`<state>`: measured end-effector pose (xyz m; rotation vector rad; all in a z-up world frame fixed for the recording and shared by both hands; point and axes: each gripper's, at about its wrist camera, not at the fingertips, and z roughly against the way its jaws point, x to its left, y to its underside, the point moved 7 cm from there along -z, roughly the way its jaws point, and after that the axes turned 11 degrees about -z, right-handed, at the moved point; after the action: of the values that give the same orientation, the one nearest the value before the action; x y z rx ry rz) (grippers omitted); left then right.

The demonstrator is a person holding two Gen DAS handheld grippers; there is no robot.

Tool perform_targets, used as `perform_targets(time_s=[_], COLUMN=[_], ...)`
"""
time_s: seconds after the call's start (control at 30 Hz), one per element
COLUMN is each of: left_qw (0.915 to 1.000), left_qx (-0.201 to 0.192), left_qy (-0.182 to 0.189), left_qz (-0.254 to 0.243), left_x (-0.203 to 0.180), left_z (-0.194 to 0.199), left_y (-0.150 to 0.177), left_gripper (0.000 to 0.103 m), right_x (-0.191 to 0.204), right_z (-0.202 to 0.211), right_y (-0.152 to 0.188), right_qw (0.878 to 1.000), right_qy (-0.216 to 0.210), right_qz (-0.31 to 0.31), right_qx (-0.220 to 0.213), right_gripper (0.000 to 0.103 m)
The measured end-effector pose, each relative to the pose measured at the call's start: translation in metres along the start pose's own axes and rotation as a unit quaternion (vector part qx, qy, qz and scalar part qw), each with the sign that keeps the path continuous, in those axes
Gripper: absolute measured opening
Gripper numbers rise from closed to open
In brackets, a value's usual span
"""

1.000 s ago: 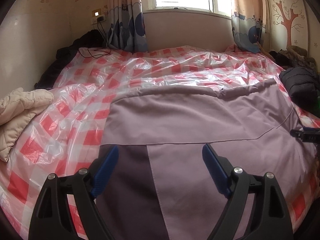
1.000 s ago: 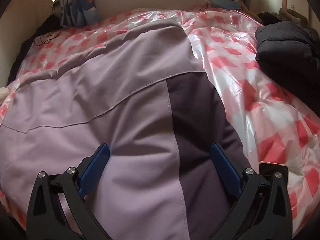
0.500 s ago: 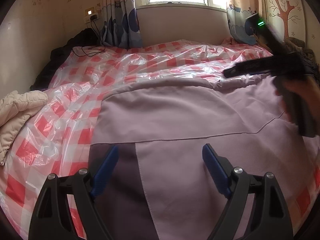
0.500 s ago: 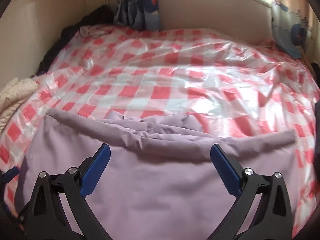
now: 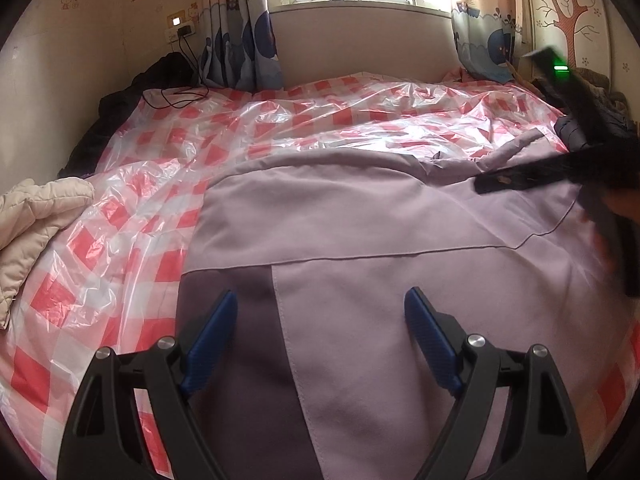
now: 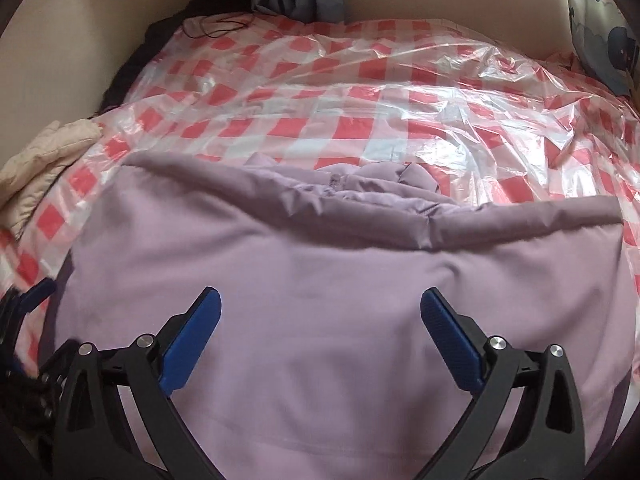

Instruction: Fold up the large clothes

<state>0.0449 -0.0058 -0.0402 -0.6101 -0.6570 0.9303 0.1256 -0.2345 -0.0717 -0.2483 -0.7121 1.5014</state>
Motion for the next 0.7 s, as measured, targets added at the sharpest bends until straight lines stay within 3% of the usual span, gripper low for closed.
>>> perform_targets(time_s=[0.2,0.33,0.43,0.5,0.57,0.63,0.7], left_qw=[0.9999,0.9997,0.9995,0.9981,0.9898,0.9669,0.9444], left_qx=[-0.006,-0.012,-0.008,0.004,0.015,0.026,0.043], left_qy=[-0.006,-0.009,0.025,0.055,0.091,0.130,0.139], left_qz=[-0.007,-0.018,-0.015,0.027,0.109,0.218,0.295], left_x=[-0.004,-0.006,-0.003,0.011,0.035,0.067,0.089], left_z=[0.004,0.007,0.008,0.013,0.024,0.041,0.053], left_y=[-0.001,0.001,0.002,0.003,0.009,0.031,0.061], left_gripper=[0.082,0.082,0.082,0.082,0.082,0.082,0.083], right_x=[0.031,0.030,-0.007,-0.051,-0.105,-0.159,-0.199], right_z=[0.062,0.090,0.114,0.135,0.162,0.183,0.192], right_y=[0.070,0.107,0.122,0.125,0.130,0.143,0.156], right_qw=[0.997,0.996,0.999,0.997,0.984,0.957,0.936], right_qy=[-0.027,-0.026,-0.030,-0.028,-0.046,-0.079,-0.092], right_qz=[0.074,0.088,0.013,-0.065,-0.170,-0.277,-0.339], right_qx=[-0.005,0.004,0.007,-0.007,-0.020,-0.027,-0.025], right_gripper=[0.097,0.097,0.097,0.097,0.097,0.097,0.097])
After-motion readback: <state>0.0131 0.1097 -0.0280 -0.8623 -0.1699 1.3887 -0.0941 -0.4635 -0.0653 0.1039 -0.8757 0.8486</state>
